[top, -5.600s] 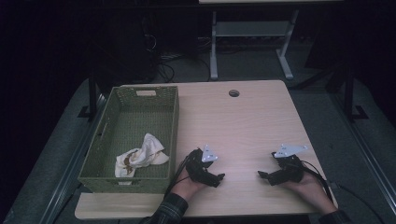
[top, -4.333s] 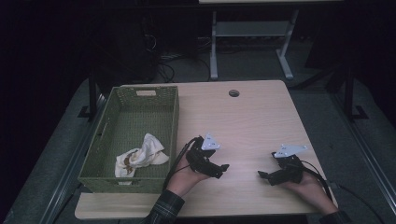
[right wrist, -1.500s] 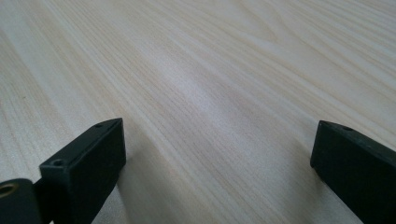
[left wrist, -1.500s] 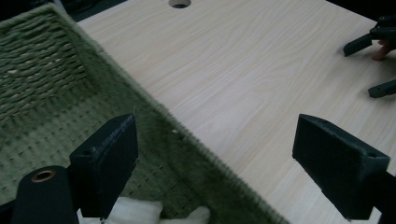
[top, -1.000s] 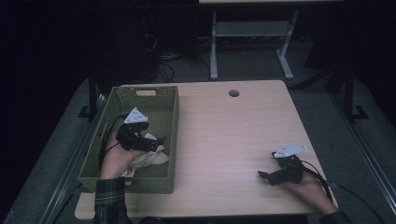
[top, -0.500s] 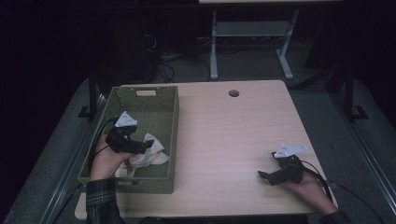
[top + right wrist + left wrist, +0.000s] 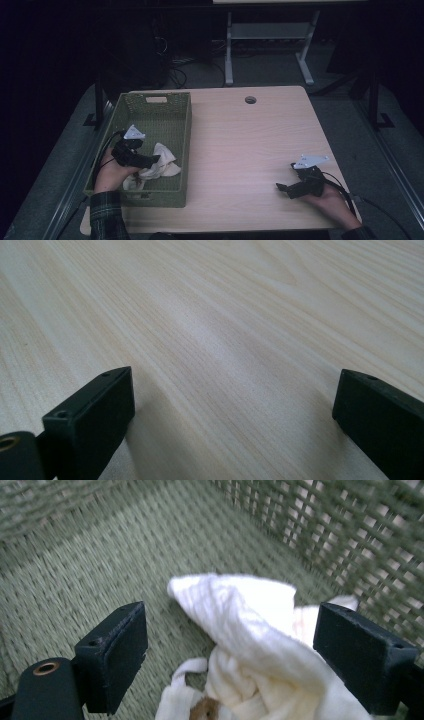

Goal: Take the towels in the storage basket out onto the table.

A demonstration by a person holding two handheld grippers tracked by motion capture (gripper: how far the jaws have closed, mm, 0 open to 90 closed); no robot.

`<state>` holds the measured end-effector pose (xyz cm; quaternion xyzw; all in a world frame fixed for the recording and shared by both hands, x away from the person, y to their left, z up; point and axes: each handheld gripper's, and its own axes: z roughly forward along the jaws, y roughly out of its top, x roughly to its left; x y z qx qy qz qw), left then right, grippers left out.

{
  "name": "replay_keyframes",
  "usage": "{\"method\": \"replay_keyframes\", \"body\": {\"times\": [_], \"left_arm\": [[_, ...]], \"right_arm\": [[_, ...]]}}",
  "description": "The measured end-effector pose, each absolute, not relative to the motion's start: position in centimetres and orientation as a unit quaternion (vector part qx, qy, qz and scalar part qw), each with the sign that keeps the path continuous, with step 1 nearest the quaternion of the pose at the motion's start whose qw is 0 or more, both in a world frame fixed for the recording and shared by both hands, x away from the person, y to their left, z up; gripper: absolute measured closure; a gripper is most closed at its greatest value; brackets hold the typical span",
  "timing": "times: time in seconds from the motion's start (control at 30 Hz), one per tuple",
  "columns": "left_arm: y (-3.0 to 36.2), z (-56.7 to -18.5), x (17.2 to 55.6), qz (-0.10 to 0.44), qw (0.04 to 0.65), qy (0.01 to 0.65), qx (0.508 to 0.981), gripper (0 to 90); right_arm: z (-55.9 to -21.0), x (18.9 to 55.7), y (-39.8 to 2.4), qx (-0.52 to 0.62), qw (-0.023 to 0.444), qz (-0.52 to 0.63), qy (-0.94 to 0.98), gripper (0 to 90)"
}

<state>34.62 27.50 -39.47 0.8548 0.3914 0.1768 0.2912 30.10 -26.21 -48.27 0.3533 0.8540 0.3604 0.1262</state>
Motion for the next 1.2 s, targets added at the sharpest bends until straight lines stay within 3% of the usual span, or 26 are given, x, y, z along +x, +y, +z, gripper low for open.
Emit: {"method": "replay_keyframes", "body": {"times": [0.97, 1.2], "left_arm": [[26.2, -42.6, 35.5, 0.128, 0.186, 0.401, 0.888, 14.4], [26.0, -42.8, 35.6, 0.111, 0.174, 0.402, 0.892, 28.2]], "right_arm": [[-48.3, 30.1, -26.2, 0.353, 0.127, 0.360, 0.854, 2.9], [-48.3, 30.1, -26.2, 0.353, 0.127, 0.360, 0.854, 2.9]]}}
